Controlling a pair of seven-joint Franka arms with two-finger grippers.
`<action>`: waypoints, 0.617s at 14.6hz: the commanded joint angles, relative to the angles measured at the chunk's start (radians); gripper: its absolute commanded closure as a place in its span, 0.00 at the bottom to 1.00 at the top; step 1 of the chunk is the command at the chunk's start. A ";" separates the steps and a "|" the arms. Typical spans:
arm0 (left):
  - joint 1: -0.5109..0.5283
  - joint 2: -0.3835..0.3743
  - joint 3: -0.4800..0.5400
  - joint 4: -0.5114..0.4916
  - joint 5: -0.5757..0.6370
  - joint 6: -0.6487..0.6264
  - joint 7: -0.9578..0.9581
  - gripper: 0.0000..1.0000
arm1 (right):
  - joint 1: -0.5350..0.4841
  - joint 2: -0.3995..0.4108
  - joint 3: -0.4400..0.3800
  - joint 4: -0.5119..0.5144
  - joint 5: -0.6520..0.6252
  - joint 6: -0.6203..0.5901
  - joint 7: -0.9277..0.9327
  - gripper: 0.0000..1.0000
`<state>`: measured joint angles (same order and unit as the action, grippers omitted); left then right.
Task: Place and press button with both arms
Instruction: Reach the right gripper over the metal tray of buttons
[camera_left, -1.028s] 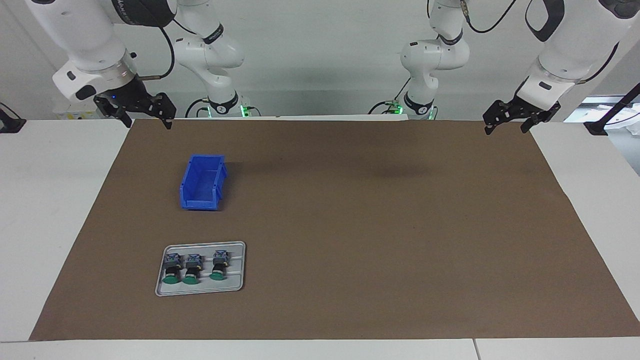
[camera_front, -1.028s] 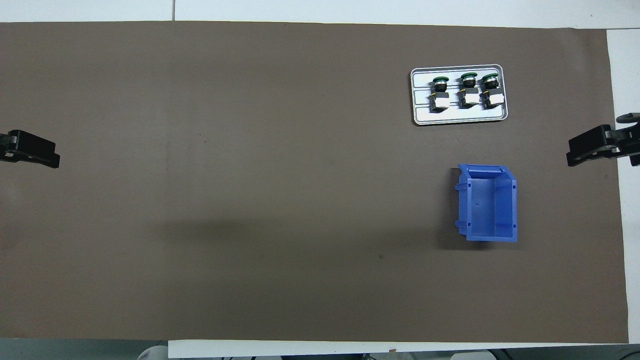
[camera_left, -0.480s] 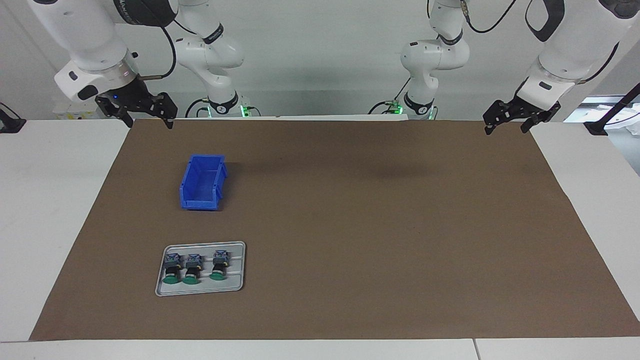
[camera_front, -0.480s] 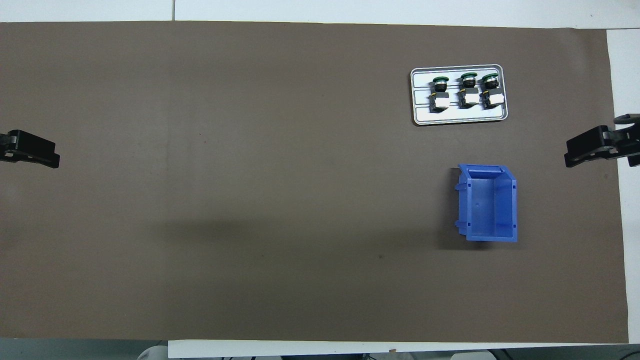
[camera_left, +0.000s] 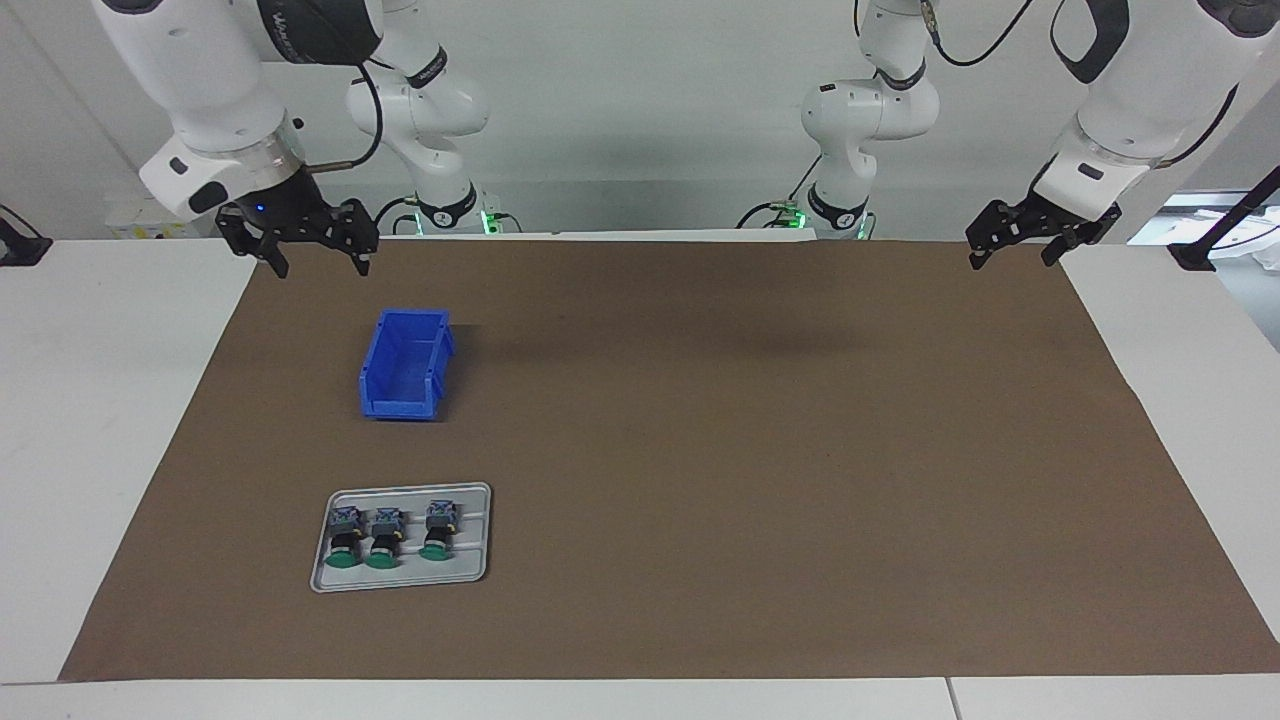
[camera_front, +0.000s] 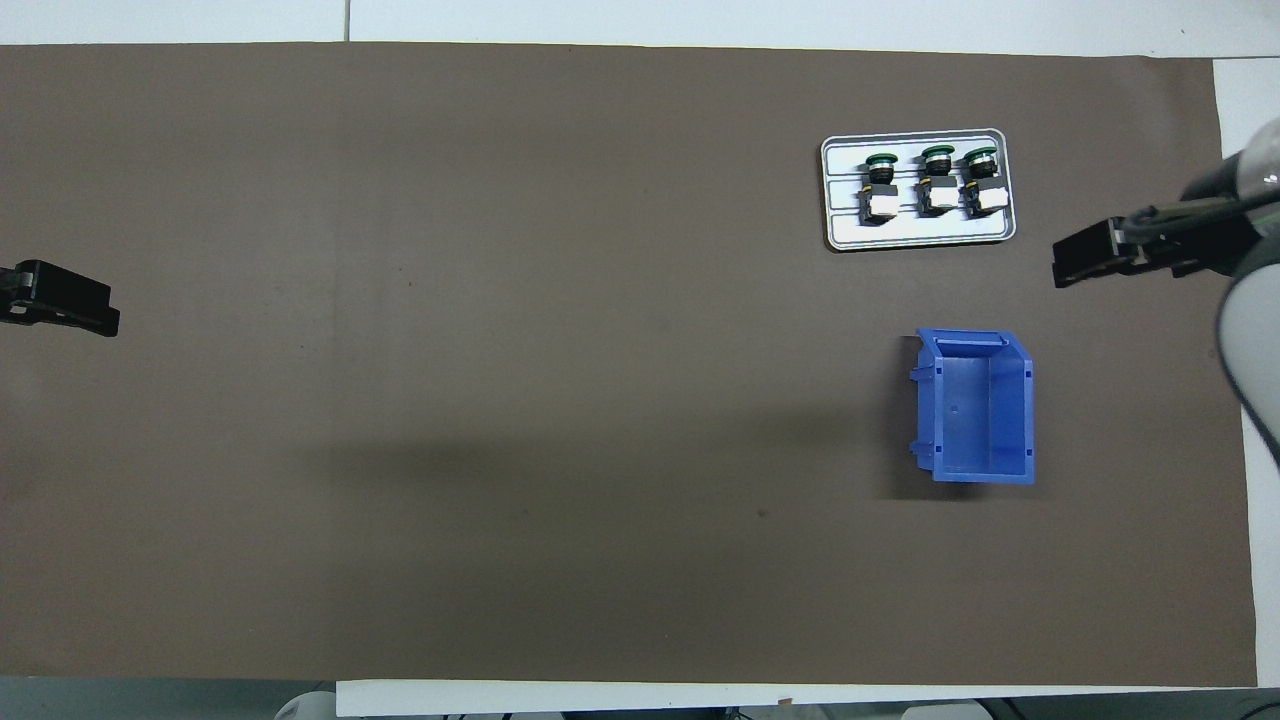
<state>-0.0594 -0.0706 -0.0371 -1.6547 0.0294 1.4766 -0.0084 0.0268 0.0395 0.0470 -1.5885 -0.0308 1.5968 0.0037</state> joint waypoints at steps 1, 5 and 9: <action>0.001 -0.028 0.003 -0.028 0.017 0.004 0.001 0.00 | 0.015 0.156 0.004 0.027 0.028 0.159 0.037 0.01; 0.000 -0.028 0.005 -0.028 0.017 0.004 0.001 0.00 | 0.028 0.368 0.004 0.102 0.048 0.303 0.065 0.01; 0.000 -0.028 0.003 -0.028 0.017 0.002 0.001 0.00 | 0.050 0.497 0.004 0.134 0.045 0.448 0.091 0.01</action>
<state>-0.0594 -0.0706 -0.0360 -1.6547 0.0294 1.4766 -0.0084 0.0685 0.4822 0.0483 -1.5004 -0.0036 2.0083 0.0717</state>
